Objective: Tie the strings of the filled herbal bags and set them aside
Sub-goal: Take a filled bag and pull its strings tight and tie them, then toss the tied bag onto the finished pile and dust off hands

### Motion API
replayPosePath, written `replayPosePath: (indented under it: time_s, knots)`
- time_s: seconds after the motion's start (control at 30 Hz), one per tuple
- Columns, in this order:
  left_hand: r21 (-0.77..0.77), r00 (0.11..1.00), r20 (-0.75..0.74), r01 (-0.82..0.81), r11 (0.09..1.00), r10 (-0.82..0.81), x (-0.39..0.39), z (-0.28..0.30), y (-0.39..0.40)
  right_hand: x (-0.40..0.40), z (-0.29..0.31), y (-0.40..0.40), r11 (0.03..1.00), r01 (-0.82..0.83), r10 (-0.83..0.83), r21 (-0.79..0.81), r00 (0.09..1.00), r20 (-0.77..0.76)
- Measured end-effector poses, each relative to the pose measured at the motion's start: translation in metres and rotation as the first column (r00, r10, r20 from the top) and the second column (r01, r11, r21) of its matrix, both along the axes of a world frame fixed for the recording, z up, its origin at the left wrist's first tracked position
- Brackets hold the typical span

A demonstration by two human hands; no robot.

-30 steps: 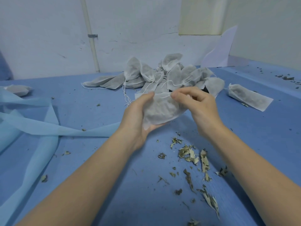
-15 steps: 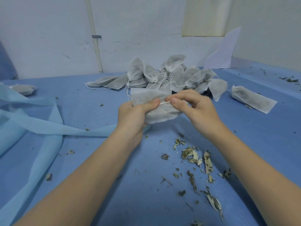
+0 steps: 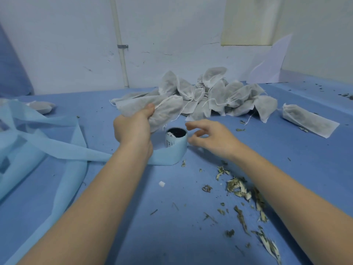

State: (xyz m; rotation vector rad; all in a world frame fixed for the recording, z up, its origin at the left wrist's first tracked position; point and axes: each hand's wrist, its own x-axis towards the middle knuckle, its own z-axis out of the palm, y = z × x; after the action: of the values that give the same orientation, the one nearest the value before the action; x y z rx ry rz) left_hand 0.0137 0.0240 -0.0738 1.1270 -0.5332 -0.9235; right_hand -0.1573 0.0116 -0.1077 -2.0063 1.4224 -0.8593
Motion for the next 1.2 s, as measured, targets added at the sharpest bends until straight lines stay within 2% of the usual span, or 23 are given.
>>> replayPosePath:
  time_s: [0.1, 0.17, 0.4, 0.57, 0.63, 0.73, 0.83, 1.03, 1.2]
  knots:
    - [0.015, 1.0, 0.003, 0.001, 1.0, -0.001, 0.002, 0.0, -0.002, 0.001, 0.002, -0.005, 0.994, -0.086, 0.082, 0.072, 0.995, 0.055]
    - [0.03, 1.0, 0.015, 0.016, 0.999, -0.017, 0.002, 0.0, -0.004, 0.003, 0.004, -0.007, 0.987, -0.13, 0.127, 0.098, 0.991, 0.04]
    - [0.059, 0.997, 0.053, 0.057, 0.997, -0.061, 0.001, -0.002, -0.005, 0.02, 0.0, -0.012, 0.978, -0.197, 0.198, 0.071, 0.98, -0.016]
    - [0.039, 0.99, 0.131, 0.054, 0.998, -0.059, 0.0, -0.001, -0.006, 0.027, -0.004, -0.012, 0.992, -0.12, 0.118, -0.025, 0.991, -0.065]
    - [0.03, 0.969, 0.242, 0.034, 0.999, -0.04, -0.003, -0.002, -0.006, 0.026, -0.007, -0.013, 0.994, -0.083, 0.078, -0.077, 0.995, -0.057]
    - [0.016, 0.894, 0.447, -0.041, 0.999, 0.03, -0.008, -0.006, -0.005, 0.027, -0.012, -0.013, 0.996, -0.013, 0.008, -0.092, 0.999, -0.053]
    - [0.032, 0.843, 0.537, -0.039, 0.999, 0.015, -0.014, -0.013, -0.005, 0.031, -0.016, -0.009, 0.997, 0.034, -0.031, -0.069, 0.999, 0.038]
    - [0.054, 0.817, 0.577, -0.052, 0.997, 0.011, -0.016, -0.02, -0.006, 0.018, -0.018, 0.003, 0.995, 0.065, -0.079, 0.072, 0.977, 0.198]
    - [0.076, 0.823, 0.568, -0.048, 0.996, -0.003, -0.014, -0.022, -0.007, 0.014, -0.021, 0.007, 0.99, 0.141, -0.134, -0.018, 0.97, 0.204]
